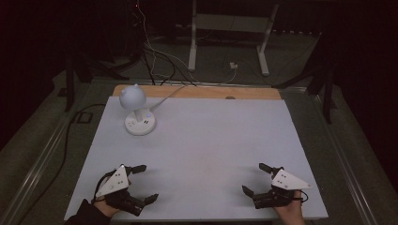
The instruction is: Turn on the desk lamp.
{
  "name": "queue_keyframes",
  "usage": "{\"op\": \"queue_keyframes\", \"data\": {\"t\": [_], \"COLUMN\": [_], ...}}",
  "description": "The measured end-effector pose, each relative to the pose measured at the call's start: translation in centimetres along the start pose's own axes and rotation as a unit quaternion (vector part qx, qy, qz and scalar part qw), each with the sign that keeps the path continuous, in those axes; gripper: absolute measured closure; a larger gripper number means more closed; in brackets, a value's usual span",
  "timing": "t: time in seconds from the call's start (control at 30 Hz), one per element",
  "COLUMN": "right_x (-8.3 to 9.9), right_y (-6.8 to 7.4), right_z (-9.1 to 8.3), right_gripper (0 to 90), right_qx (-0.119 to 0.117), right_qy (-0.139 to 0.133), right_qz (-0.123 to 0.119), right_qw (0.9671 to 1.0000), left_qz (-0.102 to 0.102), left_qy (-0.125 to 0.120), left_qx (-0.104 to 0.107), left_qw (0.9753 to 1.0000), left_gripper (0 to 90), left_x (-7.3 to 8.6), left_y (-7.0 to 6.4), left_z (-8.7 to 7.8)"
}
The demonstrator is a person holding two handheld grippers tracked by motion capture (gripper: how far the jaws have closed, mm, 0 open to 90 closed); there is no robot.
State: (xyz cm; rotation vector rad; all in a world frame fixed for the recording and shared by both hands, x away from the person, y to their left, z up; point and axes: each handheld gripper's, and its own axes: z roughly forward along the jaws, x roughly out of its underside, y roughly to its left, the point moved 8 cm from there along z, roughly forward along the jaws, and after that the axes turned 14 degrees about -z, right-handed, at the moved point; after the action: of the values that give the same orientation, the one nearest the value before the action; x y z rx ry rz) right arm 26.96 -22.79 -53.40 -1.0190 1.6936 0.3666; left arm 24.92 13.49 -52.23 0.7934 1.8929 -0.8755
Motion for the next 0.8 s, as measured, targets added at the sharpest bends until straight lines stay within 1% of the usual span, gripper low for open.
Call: {"op": "queue_keyframes", "data": {"t": [0.03, 0.13, 0.2, 0.27, 0.37, 0.4, 0.57, 0.6, 0.67, 0.8], "right_x": [-0.01, -0.08, -0.12, -0.19, -0.26, -0.28, -0.2, -0.37, -0.46, -0.39], "right_y": [0.05, 0.13, 0.14, 0.28, 0.5, 0.52, 0.52, 0.55, 0.56, 0.41], "right_z": [0.02, 0.0, 0.03, 0.06, 0.13, 0.14, 0.16, 0.12, 0.1, 0.15], "right_gripper": [0.0, 0.0, 0.0, 0.0, 0.0, 0.0, 0.0, 0.0, 0.0, 0.0], "right_qx": [-0.002, -0.009, -0.006, -0.009, -0.01, -0.011, -0.011, -0.009, -0.007, 0.0], "right_qy": [0.0, -0.001, 0.003, 0.002, 0.005, 0.004, 0.006, 0.002, 0.0, 0.002], "right_qz": [0.001, 0.002, -0.005, -0.007, -0.017, -0.014, -0.011, -0.014, -0.014, -0.013], "right_qw": [1.0, 1.0, 1.0, 0.9999, 0.9998, 0.9998, 0.9999, 0.9998, 0.9999, 0.9999], "left_qz": [0.0, 0.001, 0.001, -0.002, 0.0, 0.0, 0.001, 0.0, 0.002, 0.003], "left_qy": [0.005, 0.009, 0.011, 0.013, 0.019, 0.02, 0.021, 0.021, 0.024, 0.027], "left_qx": [0.001, 0.003, 0.004, 0.003, 0.004, 0.003, 0.005, 0.005, 0.006, 0.007], "left_qw": [1.0, 1.0, 0.9999, 0.9999, 0.9998, 0.9998, 0.9998, 0.9998, 0.9997, 0.9996], "left_gripper": [0.3, 0.3, 0.3, 0.3, 0.3, 0.3, 0.3, 0.3, 0.3, 0.3], "left_x": [0.11, 0.23, 0.26, 0.3, 0.4, 0.43, 0.43, 0.44, 0.5, 0.57], "left_y": [-0.04, -0.1, -0.1, -0.01, -0.05, -0.07, -0.09, -0.09, -0.12, -0.17], "left_z": [0.13, 0.22, 0.26, 0.35, 0.43, 0.45, 0.46, 0.46, 0.5, 0.57]}}
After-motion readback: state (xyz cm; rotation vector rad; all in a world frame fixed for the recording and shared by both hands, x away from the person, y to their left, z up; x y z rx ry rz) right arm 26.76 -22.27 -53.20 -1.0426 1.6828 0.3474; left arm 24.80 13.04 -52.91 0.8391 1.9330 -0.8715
